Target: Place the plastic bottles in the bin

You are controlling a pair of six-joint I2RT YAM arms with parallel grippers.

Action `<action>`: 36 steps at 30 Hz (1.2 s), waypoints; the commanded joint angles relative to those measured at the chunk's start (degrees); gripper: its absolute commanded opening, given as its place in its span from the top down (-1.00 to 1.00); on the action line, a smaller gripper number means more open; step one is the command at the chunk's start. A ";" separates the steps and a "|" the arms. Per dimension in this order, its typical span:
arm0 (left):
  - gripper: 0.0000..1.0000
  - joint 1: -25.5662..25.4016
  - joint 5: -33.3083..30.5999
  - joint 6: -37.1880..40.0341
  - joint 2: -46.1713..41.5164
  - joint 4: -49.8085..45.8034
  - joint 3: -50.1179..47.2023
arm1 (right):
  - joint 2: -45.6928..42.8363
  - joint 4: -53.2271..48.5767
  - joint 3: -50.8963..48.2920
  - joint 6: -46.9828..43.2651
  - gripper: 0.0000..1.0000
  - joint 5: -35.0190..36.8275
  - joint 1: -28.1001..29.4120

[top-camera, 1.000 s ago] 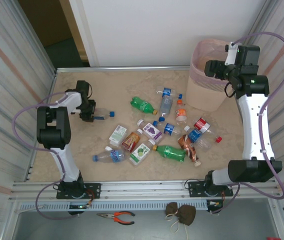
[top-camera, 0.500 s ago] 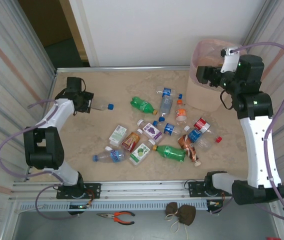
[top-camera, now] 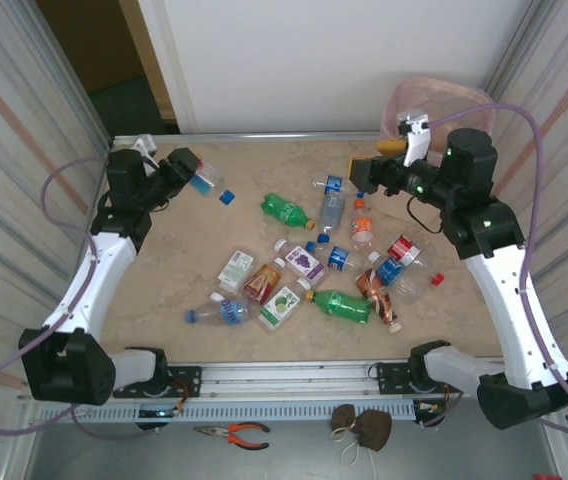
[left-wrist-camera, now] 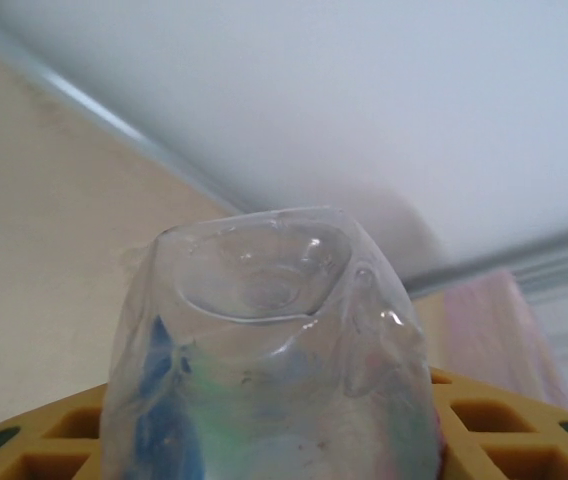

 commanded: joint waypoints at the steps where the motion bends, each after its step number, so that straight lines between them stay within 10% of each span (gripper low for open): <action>1: -0.02 -0.19 10.56 6.79 -2.54 12.31 -2.02 | -0.90 5.41 -0.93 1.31 -0.68 -4.77 2.82; 18: 0.07 -12.67 39.76 22.81 -2.66 27.07 7.04 | 2.00 12.04 -0.98 -1.23 -0.78 -8.54 18.80; 36: 0.04 -24.98 45.49 34.56 -2.17 14.80 17.37 | 3.43 17.97 -1.50 -2.40 -0.66 -16.80 22.93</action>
